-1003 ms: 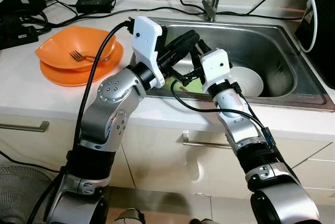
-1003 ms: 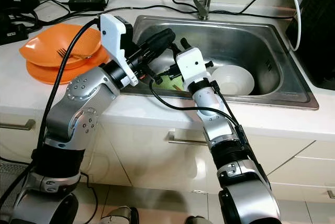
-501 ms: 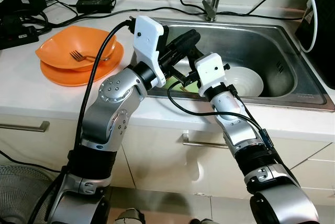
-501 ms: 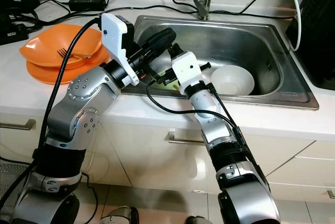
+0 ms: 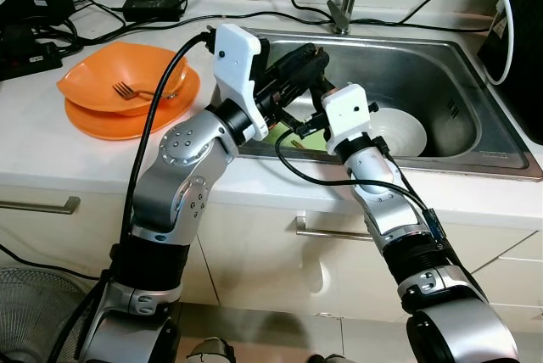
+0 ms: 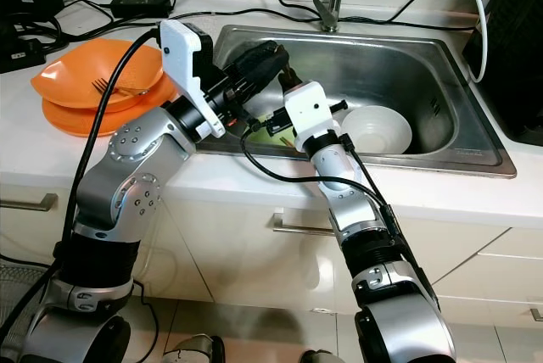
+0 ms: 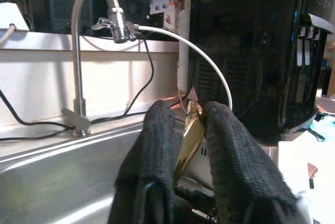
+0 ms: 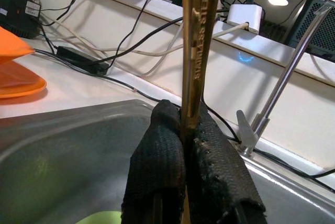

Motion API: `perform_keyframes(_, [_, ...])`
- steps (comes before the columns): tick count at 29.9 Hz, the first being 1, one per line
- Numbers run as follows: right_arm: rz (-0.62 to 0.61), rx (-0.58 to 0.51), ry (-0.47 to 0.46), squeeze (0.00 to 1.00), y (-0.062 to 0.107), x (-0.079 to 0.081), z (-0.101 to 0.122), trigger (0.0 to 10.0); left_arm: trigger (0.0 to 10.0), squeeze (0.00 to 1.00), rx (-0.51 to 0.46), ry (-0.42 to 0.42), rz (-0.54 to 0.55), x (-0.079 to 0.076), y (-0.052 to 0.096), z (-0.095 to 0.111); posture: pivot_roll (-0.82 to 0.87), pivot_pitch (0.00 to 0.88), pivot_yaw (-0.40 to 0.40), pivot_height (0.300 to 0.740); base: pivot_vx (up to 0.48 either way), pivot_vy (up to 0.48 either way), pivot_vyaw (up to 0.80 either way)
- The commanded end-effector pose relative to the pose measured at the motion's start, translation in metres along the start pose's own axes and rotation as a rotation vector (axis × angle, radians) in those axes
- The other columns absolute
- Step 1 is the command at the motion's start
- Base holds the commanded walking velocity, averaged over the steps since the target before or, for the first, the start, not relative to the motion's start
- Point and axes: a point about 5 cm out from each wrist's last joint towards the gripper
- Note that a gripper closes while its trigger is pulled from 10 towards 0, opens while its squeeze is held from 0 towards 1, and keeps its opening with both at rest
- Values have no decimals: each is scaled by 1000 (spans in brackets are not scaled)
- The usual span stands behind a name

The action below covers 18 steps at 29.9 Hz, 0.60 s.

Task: Kitchen organization

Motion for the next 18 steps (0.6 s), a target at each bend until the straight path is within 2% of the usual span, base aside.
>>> perform_keyframes(1, [-41, 13, -8, 0, -1, -9, -2, 0, 10000, 1000, -14, 15, 11, 2, 1, 4, 97, 49, 4, 740, 0, 0, 0])
perform_keyframes(9, [-68, 44, -12, 0, -6, -17, -5, 0, 10000, 973, -29, -3, 51, 7, 1, 7, 98, 47, 4, 740, 0, 0, 0])
perform_keyframes(10, [-88, 69, -14, 0, -9, -23, -8, 0, 10000, 0, -32, -3, 49, 7, 2, 8, 98, 46, 4, 740, 0, 0, 0])
perform_keyframes(14, [-122, 97, -23, 0, -13, -31, -10, 0, 10000, 0, -30, 0, 43, 6, 2, 8, 100, 46, 3, 740, 0, 0, 0])
perform_keyframes(16, [-169, 137, -41, 0, -16, -40, -13, 0, 10000, 0, -24, 1, 47, 6, 3, 6, 100, 46, 3, 740, 0, 0, 0])
perform_keyframes(17, [-183, 160, -44, 0, -17, -44, -15, 5647, 10000, 0, -19, 3, 55, 7, 5, 6, 103, 48, 3, 740, 0, 0, 0])
perform_keyframes(18, [-191, 175, -45, 0, -18, -47, -16, 5647, 10000, 0, -16, 3, 60, 8, 5, 5, 103, 48, 3, 740, 0, 0, 0])
Point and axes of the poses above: a point about 5 cm out from each wrist's last joint towards the gripper, its own y axis pointing back from the gripper into the wrist, its own z axis along the axis of the wrist's last joint, x = y × z, and after that the axes turned 8 degrees about y, right-handed
